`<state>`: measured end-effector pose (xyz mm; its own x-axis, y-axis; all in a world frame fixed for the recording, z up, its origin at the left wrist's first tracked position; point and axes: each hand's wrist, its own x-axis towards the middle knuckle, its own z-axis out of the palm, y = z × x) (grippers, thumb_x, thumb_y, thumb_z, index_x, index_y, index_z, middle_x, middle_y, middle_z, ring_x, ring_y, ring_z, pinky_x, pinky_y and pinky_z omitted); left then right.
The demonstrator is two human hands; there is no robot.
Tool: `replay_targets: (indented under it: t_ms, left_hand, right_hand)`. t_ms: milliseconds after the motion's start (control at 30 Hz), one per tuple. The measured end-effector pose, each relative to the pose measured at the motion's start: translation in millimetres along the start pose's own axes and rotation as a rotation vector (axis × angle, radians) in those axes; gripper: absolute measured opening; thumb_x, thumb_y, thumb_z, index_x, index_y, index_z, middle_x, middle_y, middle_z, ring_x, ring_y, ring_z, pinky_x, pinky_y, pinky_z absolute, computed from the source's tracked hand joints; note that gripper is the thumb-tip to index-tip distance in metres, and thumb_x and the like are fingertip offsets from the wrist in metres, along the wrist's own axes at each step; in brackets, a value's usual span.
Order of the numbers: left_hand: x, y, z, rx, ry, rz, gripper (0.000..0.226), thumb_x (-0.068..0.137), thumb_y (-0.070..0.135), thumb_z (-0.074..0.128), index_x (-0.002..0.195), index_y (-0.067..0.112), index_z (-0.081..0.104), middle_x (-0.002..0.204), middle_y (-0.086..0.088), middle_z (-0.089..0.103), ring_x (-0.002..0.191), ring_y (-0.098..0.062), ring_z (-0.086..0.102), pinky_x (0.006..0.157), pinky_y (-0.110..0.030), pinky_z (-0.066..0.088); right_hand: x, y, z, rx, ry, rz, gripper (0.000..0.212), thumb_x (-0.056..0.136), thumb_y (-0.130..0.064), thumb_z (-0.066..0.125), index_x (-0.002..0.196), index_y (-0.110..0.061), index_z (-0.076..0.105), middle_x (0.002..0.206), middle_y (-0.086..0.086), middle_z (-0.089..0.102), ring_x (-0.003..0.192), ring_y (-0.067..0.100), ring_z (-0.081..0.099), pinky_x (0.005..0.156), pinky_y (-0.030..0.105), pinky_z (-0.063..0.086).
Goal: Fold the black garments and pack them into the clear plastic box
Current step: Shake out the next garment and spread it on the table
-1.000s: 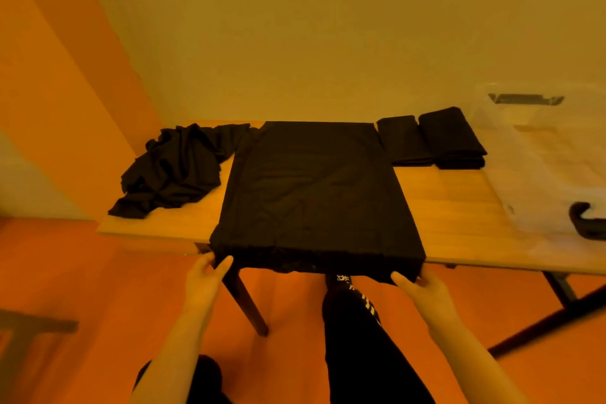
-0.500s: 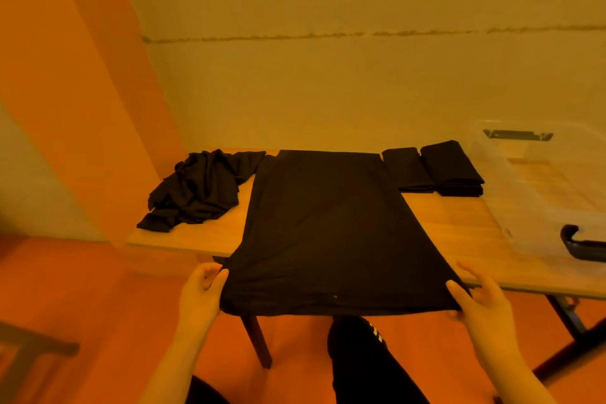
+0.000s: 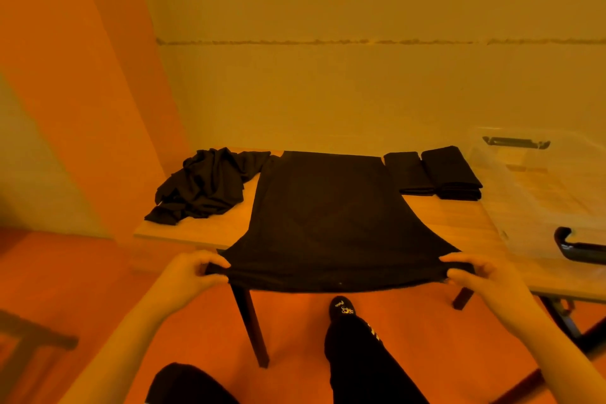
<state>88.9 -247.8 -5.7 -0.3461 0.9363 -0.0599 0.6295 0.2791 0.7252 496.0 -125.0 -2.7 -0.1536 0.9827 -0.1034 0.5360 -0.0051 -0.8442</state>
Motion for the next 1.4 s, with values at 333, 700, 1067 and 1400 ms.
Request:
replay_targets:
  t_ms: [333, 700, 1067, 1400]
  left_hand:
    - [8, -8, 5, 0.221, 0.344, 0.113, 0.028, 0.083, 0.014, 0.068, 0.06, 0.024, 0.056, 0.063, 0.002, 0.053, 0.056, -0.012, 0.049, 0.051, -0.021, 0.033]
    - [18, 11, -10, -0.672, 0.526, -0.076, 0.012, 0.093, 0.012, 0.053, 0.096, 0.007, 0.064, 0.082, -0.002, 0.061, 0.072, -0.015, 0.059, 0.063, -0.026, 0.052]
    - [25, 21, -20, -0.694, 0.406, 0.076, 0.024, 0.093, 0.004, 0.05, 0.09, 0.022, 0.065, 0.087, -0.004, 0.062, 0.063, -0.001, 0.064, 0.07, -0.02, 0.055]
    - [35, 25, -67, 0.17, 0.052, 0.41, 0.055, 0.071, 0.003, 0.074, 0.082, 0.056, 0.067, 0.092, 0.019, 0.058, 0.078, 0.0, 0.056, 0.062, -0.01, 0.041]
  right_hand:
    - [13, -3, -4, -0.059, 0.176, -0.075, 0.01, 0.086, -0.016, 0.061, 0.092, -0.014, 0.069, 0.071, 0.013, 0.066, 0.067, 0.023, 0.063, 0.061, 0.039, 0.051]
    - [18, -37, -40, 0.048, -0.105, -0.089, 0.019, 0.084, -0.005, 0.061, 0.086, -0.021, 0.07, 0.071, 0.019, 0.067, 0.038, 0.011, 0.052, 0.051, 0.02, 0.049]
    - [33, -45, -49, 0.31, -0.228, -0.232, 0.069, 0.018, -0.073, 0.078, 0.07, -0.028, 0.077, 0.073, 0.003, 0.071, 0.041, 0.01, 0.049, 0.047, 0.018, 0.047]
    - [48, -72, -74, -0.265, -0.305, -0.276, 0.017, 0.078, -0.01, 0.069, 0.081, -0.027, 0.073, 0.058, 0.005, 0.067, 0.075, 0.022, 0.067, 0.071, 0.016, 0.045]
